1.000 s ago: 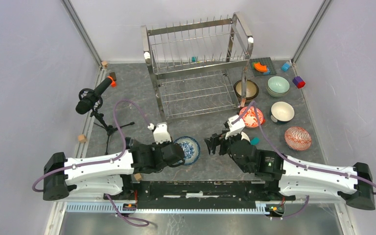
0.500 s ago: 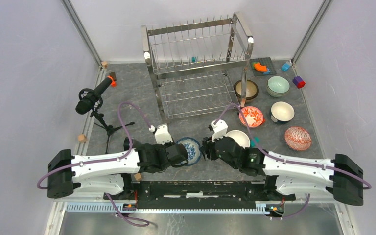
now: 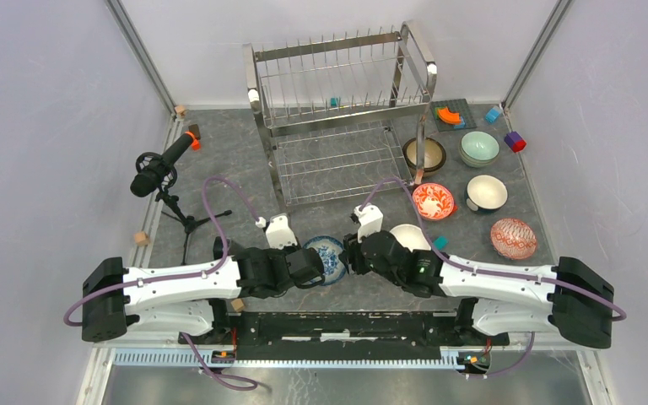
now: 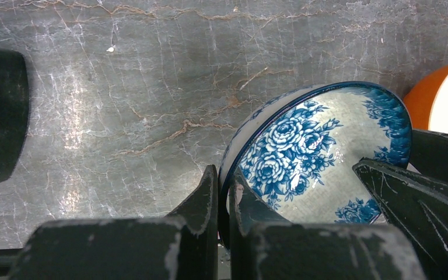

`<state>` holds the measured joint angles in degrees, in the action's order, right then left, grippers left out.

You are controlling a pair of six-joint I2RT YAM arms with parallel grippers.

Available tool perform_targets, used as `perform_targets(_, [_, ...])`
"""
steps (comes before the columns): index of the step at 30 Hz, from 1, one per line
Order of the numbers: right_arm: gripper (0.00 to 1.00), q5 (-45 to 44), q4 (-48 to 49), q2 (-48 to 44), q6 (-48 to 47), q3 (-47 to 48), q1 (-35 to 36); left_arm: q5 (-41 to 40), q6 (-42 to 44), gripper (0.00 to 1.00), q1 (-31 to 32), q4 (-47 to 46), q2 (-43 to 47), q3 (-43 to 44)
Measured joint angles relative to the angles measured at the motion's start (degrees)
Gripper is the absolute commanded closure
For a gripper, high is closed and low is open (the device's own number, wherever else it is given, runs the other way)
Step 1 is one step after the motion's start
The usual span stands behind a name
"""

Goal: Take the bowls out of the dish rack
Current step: Place the bowl at the center of the board.

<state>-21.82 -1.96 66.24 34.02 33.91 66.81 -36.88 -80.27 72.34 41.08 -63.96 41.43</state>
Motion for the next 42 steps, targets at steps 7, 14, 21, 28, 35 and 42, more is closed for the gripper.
perform_targets(7, [0.57,1.44,1.09,2.1,0.66,0.85,-0.94,0.02,-0.46,0.98,0.0,0.0,0.0,0.0])
perform_targets(14, [0.7,2.78,1.27,3.37,0.92,1.53,-1.31,0.11,-0.9,0.98,0.0,-0.02,0.0,0.0])
perform_targets(21, [0.95,4.04,1.84,4.28,1.68,2.05,-1.44,0.04,-0.87,0.89,0.0,-0.04,-0.09,0.0])
perform_targets(28, [1.0,3.39,-1.05,4.48,0.81,2.97,-2.32,0.02,2.03,0.38,0.0,-2.51,-0.22,0.11])
perform_targets(35, [1.0,3.93,-8.59,3.1,-3.67,4.83,-2.71,-0.07,11.04,0.17,0.0,-2.45,1.42,1.18])
perform_targets(42, [1.0,6.12,-16.46,1.36,-12.02,10.8,-5.68,-3.45,34.88,0.14,0.0,-0.72,2.99,11.26])
